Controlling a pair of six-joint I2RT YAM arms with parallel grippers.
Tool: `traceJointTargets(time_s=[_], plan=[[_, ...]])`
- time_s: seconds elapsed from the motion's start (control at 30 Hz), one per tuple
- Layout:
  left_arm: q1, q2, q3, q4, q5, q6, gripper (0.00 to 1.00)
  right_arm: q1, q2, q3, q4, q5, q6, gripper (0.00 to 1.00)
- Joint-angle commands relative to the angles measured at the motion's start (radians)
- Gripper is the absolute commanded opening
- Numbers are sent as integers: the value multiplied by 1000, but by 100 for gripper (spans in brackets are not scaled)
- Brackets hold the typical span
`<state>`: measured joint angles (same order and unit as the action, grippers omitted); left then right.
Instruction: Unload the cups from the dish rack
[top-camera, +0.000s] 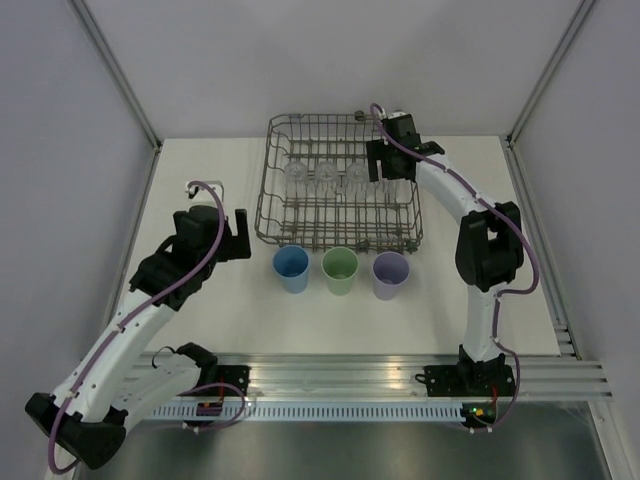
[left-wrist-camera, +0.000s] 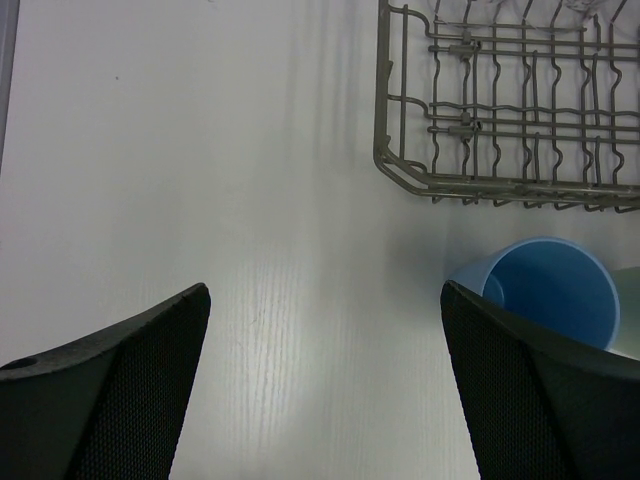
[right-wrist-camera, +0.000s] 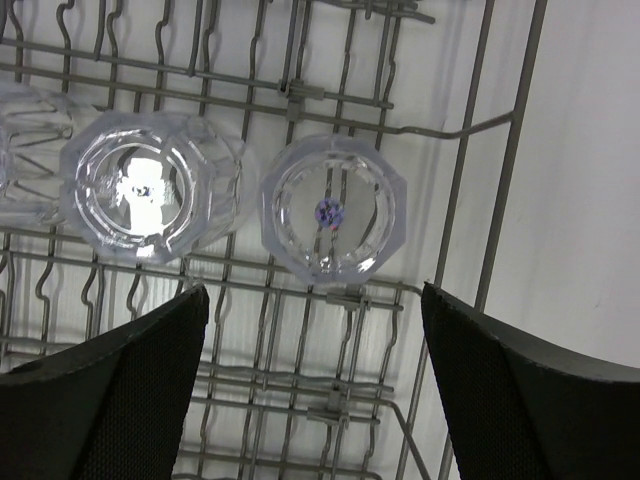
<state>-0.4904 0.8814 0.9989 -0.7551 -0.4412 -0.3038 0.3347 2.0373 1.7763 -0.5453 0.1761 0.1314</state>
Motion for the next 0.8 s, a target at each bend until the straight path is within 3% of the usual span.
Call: traceJointTargets(time_s=[0.0,0.33,0.77], plan=[[-1,5,-3,53,36,37,100,-20,47,64,36,-7,-16,91],[0,39,-5,59,87,45,100,-34,139,156,24,-30,-52,91],[0,54,-5,63,117,52,100,-45,219,218,-16,-26,-64,78]])
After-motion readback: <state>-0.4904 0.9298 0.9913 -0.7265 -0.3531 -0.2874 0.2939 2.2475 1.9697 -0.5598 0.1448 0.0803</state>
